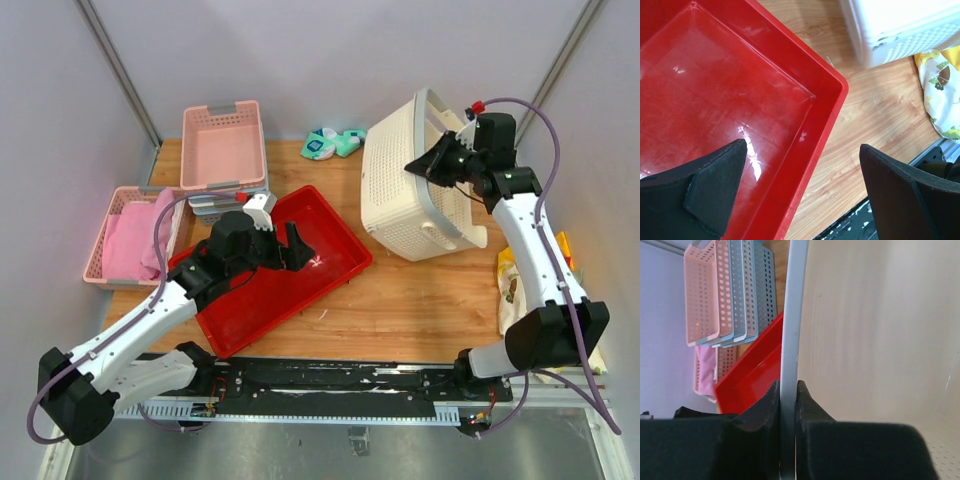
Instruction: Turn the large container upside down
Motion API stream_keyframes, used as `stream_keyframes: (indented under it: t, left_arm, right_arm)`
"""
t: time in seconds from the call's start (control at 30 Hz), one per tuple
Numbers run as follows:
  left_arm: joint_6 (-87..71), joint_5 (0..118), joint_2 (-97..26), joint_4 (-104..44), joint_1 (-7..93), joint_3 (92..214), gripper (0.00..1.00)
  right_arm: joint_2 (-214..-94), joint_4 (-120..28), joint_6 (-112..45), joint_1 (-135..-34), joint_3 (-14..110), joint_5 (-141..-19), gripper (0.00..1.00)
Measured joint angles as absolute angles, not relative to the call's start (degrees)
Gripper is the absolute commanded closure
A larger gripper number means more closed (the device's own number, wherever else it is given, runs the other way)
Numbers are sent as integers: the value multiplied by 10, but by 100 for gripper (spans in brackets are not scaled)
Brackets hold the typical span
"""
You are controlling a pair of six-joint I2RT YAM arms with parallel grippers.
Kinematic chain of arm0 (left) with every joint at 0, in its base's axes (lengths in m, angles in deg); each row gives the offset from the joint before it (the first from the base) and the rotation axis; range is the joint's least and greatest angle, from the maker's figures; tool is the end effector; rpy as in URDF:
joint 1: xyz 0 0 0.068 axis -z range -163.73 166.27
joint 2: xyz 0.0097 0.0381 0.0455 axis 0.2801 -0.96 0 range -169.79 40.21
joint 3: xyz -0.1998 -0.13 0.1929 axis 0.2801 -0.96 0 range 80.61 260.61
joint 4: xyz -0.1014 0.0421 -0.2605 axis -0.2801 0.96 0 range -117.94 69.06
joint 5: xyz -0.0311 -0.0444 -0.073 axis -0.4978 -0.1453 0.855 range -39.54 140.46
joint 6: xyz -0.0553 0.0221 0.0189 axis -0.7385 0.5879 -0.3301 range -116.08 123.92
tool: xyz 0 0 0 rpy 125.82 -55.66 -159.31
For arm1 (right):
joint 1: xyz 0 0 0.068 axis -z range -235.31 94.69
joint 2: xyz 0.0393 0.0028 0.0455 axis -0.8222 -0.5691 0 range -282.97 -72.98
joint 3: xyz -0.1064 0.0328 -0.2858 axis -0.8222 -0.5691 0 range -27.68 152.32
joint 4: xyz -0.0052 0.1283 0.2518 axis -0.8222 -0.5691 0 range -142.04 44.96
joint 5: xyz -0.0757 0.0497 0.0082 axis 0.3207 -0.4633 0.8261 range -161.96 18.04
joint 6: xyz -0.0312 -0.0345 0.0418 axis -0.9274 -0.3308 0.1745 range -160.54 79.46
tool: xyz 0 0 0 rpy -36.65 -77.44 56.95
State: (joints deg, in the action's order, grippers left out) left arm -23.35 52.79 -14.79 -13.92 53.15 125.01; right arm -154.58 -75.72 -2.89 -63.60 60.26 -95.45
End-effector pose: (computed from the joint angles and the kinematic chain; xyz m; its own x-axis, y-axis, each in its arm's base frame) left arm 0.1852 -0.1415 0.3174 -0.5845 -0.1338 -0.8003 0.4067 0.8052 -0.4316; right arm 0.3366 0.0681 0.4499 -0.6231 0.4754 -0.6211 -0.1401 0.7134 0.6866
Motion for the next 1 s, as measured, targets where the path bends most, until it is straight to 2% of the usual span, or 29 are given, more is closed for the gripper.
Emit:
stream_keyframes:
  t: [0.3,0.37,0.5,0.57,0.73,1.0]
  left_arm:
    - [-231,546,-164,-146,532,1267,1]
    - [-231,550,-164,-150,532,1269,1]
    - [-232,562,-174,-153,532,1274,1]
    - [-232,569,-180,-155,532,1277,1]
    - [-235,585,-190,-162,532,1285,1]
    - [-240,592,-214,-171,532,1307,1]
  right_arm:
    - [-1529,-544,78,-546,452,-1139,98]
    - [-1529,-524,88,-527,441,-1164,86]
    - [-1529,-525,78,-497,435,-1184,49]
    - [-1528,-544,57,-482,432,-1179,38]
    - [-1527,-656,-25,-461,449,-1119,26]
    - [-1507,-828,-157,-460,534,-920,24]
